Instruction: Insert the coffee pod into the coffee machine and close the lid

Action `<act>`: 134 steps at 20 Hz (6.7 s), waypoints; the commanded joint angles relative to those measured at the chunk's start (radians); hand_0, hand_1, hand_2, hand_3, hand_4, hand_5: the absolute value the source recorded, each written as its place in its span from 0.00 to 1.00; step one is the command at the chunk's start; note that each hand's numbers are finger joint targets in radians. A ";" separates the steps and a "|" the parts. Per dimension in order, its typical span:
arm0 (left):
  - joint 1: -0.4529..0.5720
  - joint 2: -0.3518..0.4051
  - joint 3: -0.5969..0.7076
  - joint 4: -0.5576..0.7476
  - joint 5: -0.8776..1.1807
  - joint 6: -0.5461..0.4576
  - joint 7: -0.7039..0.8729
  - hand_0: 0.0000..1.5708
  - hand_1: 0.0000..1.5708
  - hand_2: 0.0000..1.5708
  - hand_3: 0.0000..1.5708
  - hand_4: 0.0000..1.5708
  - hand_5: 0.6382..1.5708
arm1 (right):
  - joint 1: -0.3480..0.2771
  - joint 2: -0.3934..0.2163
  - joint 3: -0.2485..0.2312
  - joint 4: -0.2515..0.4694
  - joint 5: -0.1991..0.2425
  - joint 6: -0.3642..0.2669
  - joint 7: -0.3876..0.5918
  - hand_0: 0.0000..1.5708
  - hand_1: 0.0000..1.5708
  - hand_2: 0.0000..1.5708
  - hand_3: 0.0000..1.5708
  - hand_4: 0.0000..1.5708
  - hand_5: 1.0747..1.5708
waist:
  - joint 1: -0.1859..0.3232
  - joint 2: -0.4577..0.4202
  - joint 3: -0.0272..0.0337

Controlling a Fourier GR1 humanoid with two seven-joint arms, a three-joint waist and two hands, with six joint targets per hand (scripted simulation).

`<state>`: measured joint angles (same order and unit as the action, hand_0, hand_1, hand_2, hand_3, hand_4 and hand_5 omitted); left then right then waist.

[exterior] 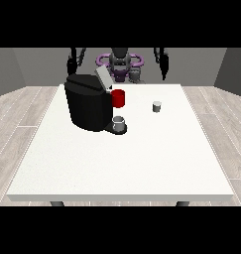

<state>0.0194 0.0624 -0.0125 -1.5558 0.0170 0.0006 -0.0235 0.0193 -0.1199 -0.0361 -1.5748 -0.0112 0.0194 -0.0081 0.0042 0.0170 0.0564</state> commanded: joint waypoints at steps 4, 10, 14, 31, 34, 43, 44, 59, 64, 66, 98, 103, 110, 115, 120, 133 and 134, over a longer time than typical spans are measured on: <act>0.034 0.051 0.019 -0.026 0.039 -0.085 -0.067 0.00 0.00 0.00 0.00 0.19 1.00 | 0.035 -0.011 -0.014 0.019 -0.045 0.049 0.029 0.00 0.00 0.00 0.00 0.08 1.00 | 0.013 -0.060 -0.0565; 0.030 0.054 0.032 -0.016 0.056 -0.119 -0.149 0.00 0.00 0.00 0.00 0.17 1.00 | -0.016 0.088 -0.063 -0.026 -0.021 -0.134 0.001 0.00 0.00 0.00 0.00 0.06 1.00 | -0.005 -0.072 -0.0566; -0.001 0.120 0.045 0.033 -0.030 -0.131 -0.192 0.00 0.00 0.00 0.00 0.20 1.00 | 0.001 0.065 -0.069 0.014 -0.020 -0.097 -0.074 0.00 0.00 0.00 0.00 0.17 1.00 | -0.021 -0.034 -0.0564; -0.366 0.282 0.159 0.420 -0.116 -0.154 -0.041 0.00 0.00 0.00 0.00 0.00 1.00 | -0.149 0.098 -0.007 0.030 -0.014 -0.108 -0.063 0.00 0.00 0.00 0.00 0.22 1.00 | -0.124 0.129 -0.0565; -0.390 0.288 0.172 0.514 -0.146 -0.129 -0.081 0.00 0.00 0.00 0.00 0.00 1.00 | -0.154 0.110 0.032 -0.001 0.015 -0.134 -0.011 0.00 0.00 0.00 0.00 0.22 1.00 | -0.146 0.151 -0.0569; -0.475 0.265 0.099 0.634 -0.271 -0.078 -0.080 0.00 0.00 0.00 0.00 0.00 1.00 | -0.208 0.092 0.010 0.113 0.046 -0.172 -0.047 0.00 0.00 0.00 0.00 0.27 1.00 | -0.129 0.166 -0.0565; -0.488 0.274 0.109 0.670 -0.269 -0.091 -0.074 0.00 0.00 0.07 0.00 0.00 1.00 | -0.204 0.080 0.006 0.112 0.033 -0.154 -0.024 0.00 0.00 0.00 0.00 0.27 1.00 | -0.137 0.159 -0.0566; -0.563 0.358 0.069 0.862 -0.440 -0.069 -0.147 0.38 0.38 0.46 0.30 0.00 1.00 | -0.226 0.118 0.025 0.174 0.046 -0.198 -0.051 0.00 0.00 0.00 0.00 0.28 1.00 | -0.135 0.170 -0.0566; -0.597 0.329 0.055 0.909 -0.504 0.025 -0.169 0.41 0.41 0.50 0.34 0.00 1.00 | -0.239 0.114 0.025 0.146 0.050 -0.195 0.005 0.00 0.00 0.00 0.00 0.31 1.00 | -0.160 0.162 -0.0567; -0.562 0.311 0.037 0.906 -0.533 0.050 -0.179 0.44 0.44 0.53 0.38 0.00 1.00 | -0.234 0.085 -0.020 0.171 0.012 -0.169 -0.001 0.00 0.00 0.00 0.00 0.33 1.00 | -0.135 0.130 -0.0565; -0.834 0.317 0.021 0.884 -0.636 -0.053 -0.248 0.79 0.79 0.84 0.82 0.36 1.00 | -0.250 0.115 -0.007 0.310 0.006 -0.175 -0.095 0.00 0.00 0.00 0.00 0.31 1.00 | -0.147 0.090 -0.0563; -0.853 0.306 0.046 0.896 -0.632 -0.071 -0.194 0.79 0.79 0.84 0.82 0.36 1.00 | -0.275 0.096 -0.021 0.271 -0.025 -0.161 -0.028 0.00 0.00 0.00 0.00 0.32 1.00 | -0.176 0.073 -0.0565; -0.980 0.372 0.077 0.884 -0.631 -0.134 -0.147 0.64 0.64 0.76 0.78 0.35 1.00 | -0.290 0.067 -0.018 0.256 -0.032 -0.140 -0.014 0.00 0.00 0.00 0.00 0.31 1.00 | -0.226 0.073 -0.0564; -1.116 0.439 0.156 0.895 -0.591 -0.147 -0.134 0.77 0.77 0.80 0.76 0.32 1.00 | -0.314 0.111 0.019 0.244 -0.001 -0.160 -0.099 0.00 0.00 0.00 0.00 0.33 1.00 | -0.275 0.190 -0.0564; -1.130 0.364 0.119 0.892 -0.619 -0.129 -0.090 0.80 0.80 0.84 0.80 0.31 1.00 | -0.358 0.090 0.012 0.245 0.023 -0.192 -0.020 0.00 0.00 0.00 0.00 0.34 1.00 | -0.266 0.173 -0.0562; -1.189 0.403 0.128 0.919 -0.644 -0.151 -0.093 0.82 0.82 0.84 0.78 0.32 1.00 | -0.396 0.073 -0.037 0.237 -0.018 -0.187 -0.027 0.00 0.00 0.00 0.00 0.34 1.00 | -0.277 0.237 -0.0561; -1.163 0.409 0.141 0.941 -0.650 -0.102 -0.116 0.82 0.82 0.84 0.78 0.32 1.00 | -0.346 0.102 0.029 0.171 0.012 -0.182 -0.028 0.00 0.00 0.00 0.00 0.34 1.00 | -0.325 0.234 -0.0565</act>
<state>-1.1590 0.4611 0.1206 -0.6380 -0.6207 -0.1310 -0.1218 -0.3556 -0.0331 -0.0449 -1.3562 -0.0127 -0.1664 -0.0452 -0.2886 0.2452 0.0003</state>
